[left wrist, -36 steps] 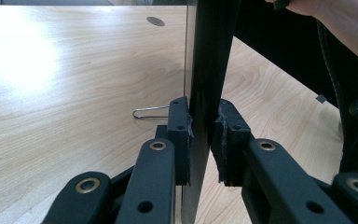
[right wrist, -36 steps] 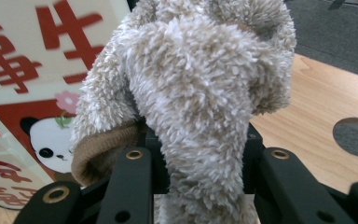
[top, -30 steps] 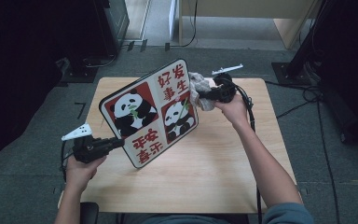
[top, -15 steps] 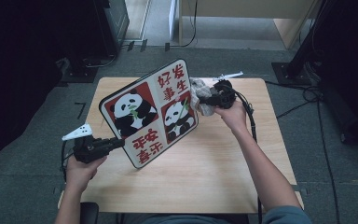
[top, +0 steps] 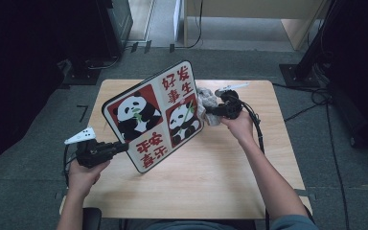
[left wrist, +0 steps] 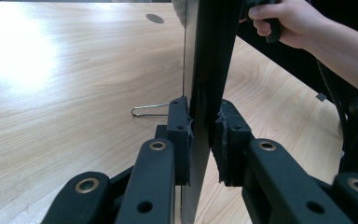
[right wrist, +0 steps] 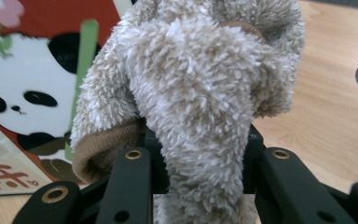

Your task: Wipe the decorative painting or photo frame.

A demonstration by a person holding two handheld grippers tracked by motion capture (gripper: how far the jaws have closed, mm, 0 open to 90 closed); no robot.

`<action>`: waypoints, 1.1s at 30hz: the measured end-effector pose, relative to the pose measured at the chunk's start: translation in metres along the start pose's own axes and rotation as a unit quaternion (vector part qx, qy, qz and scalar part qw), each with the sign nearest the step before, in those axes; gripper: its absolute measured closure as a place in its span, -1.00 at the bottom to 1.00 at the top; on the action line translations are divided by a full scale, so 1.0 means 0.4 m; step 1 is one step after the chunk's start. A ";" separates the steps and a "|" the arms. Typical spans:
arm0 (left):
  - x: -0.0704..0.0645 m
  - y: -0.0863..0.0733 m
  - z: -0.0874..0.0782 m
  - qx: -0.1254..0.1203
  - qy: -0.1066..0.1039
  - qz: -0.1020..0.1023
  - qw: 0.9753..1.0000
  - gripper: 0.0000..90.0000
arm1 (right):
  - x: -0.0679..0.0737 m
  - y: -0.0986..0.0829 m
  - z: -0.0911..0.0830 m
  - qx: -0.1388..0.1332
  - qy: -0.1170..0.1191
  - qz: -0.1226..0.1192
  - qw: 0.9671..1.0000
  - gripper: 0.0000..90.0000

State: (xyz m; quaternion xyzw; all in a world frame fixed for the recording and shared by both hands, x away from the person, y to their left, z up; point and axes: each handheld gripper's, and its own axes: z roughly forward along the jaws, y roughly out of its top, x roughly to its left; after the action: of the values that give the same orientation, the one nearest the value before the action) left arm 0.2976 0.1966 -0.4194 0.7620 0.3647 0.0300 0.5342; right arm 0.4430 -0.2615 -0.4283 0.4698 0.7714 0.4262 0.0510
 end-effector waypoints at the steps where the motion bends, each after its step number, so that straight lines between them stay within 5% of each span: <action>1: 0.000 0.000 0.000 0.000 0.001 0.000 1.000 0.74 | -0.003 -0.004 0.001 0.002 0.001 0.000 1.000 0.49; 21: -0.002 -0.001 0.003 0.002 0.001 0.002 1.000 0.74 | -0.010 -0.086 0.032 0.007 -0.011 0.000 1.000 0.49; 28: -0.002 -0.002 0.004 0.001 0.001 0.001 1.000 0.74 | -0.019 -0.107 0.041 0.018 -0.001 0.017 1.000 0.49; 33: -0.002 -0.002 0.002 0.002 0.001 0.002 1.000 0.74 | -0.021 -0.105 0.031 0.013 -0.005 0.005 1.000 0.50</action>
State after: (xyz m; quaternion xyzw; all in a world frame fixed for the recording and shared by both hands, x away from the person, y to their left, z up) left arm 0.2969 0.1955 -0.4201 0.7638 0.3638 0.0314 0.5323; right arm 0.4251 -0.2687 -0.4684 0.4760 0.7745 0.4140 0.0465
